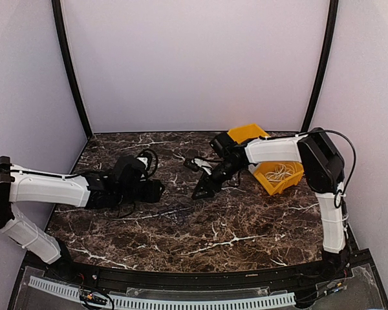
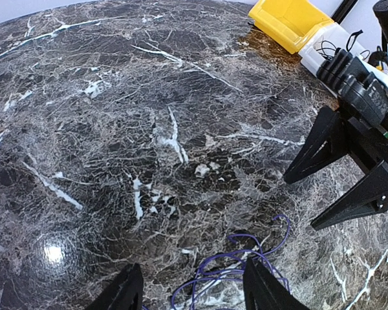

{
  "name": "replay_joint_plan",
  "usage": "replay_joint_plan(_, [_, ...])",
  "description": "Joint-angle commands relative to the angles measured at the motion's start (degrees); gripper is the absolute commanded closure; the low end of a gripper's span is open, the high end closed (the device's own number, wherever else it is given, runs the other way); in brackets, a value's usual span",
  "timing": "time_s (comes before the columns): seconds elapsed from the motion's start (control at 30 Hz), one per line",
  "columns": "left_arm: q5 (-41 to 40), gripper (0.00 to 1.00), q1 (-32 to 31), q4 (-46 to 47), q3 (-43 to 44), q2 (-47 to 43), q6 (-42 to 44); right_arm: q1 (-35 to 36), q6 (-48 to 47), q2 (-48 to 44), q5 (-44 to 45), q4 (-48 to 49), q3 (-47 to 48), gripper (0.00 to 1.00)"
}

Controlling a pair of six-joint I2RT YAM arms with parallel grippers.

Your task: Untangle the cables

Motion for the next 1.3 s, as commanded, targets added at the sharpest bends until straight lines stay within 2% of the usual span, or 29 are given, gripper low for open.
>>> replay_joint_plan(0.0, [0.8,0.44,0.4,2.6,-0.1,0.7,1.0,0.6,0.8,3.4,-1.0,-1.4,4.0,0.44])
replay_joint_plan(0.07, [1.3,0.44,0.5,3.2,-0.1,1.3,1.7,1.0,0.7,5.2,-1.4,-1.8,4.8,0.45])
replay_joint_plan(0.13, [1.9,0.44,0.5,3.4,0.1,2.0,2.4,1.3,0.3,7.4,-2.0,-3.6,6.7,0.5])
replay_joint_plan(0.27, [5.0,0.44,0.5,5.6,-0.1,2.8,4.6,1.5,-0.8,10.1,-4.2,-8.3,11.4,0.73])
replay_joint_plan(0.37, [7.0,0.44,0.5,8.3,-0.7,3.0,5.9,1.5,-1.4,9.2,-6.3,-10.3,12.4,0.83])
replay_joint_plan(0.47, [8.2,0.45,0.5,10.0,-1.2,3.6,7.9,1.5,-1.5,7.9,-8.4,-11.6,12.6,1.0])
replay_joint_plan(0.63, [14.2,0.46,0.4,14.4,-2.5,2.3,13.2,1.8,-2.3,3.7,-9.3,-14.4,13.4,1.0])
replay_joint_plan(0.7, [17.8,0.45,-0.3,19.6,-5.3,0.1,15.9,1.7,-2.2,1.0,-8.4,-14.7,13.9,1.0])
replay_joint_plan(0.87, [19.9,0.38,-2.0,29.2,-10.3,-2.8,21.3,1.8,-0.8,-3.1,-9.8,-16.5,18.1,1.0])
replay_joint_plan(1.0, [18.7,0.36,-3.4,36.7,-11.3,-2.3,25.5,1.7,-1.9,-1.7,-12.8,-20.0,24.6,1.0])
replay_joint_plan(1.13, [15.1,0.36,-3.4,46.1,-10.6,2.4,29.4,1.7,-2.0,1.1,-14.5,-24.3,31.2,1.0])
replay_joint_plan(1.27, [11.7,0.36,-3.4,51.8,-7.9,7.4,32.2,1.7,-0.9,-0.7,-15.9,-23.4,31.1,1.0])
